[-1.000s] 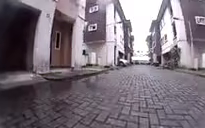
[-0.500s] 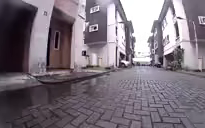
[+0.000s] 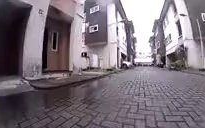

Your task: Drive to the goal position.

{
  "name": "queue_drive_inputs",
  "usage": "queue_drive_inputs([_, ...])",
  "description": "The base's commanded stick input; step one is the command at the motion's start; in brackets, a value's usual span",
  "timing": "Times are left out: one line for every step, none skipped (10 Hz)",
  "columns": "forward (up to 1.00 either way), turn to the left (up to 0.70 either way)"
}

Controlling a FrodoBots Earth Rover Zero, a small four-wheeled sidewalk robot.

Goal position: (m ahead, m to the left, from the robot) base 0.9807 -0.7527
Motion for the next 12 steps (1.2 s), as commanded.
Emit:
queue_drive_inputs([0.85,-0.34])
queue_drive_inputs([0.85,-0.34])
queue_drive_inputs([0.85,-0.34])
queue_drive_inputs([0.85,-0.34])
queue_drive_inputs([0.85,0.0])
queue_drive_inputs([0.85,0.0])
queue_drive_inputs([0.85,0.0])
queue_drive_inputs([0.85,0.0])
queue_drive_inputs([0.85,0.0])
queue_drive_inputs([0.85,0.0])
queue_drive_inputs([0.85,0.0])
queue_drive_inputs([0.85,0.0])
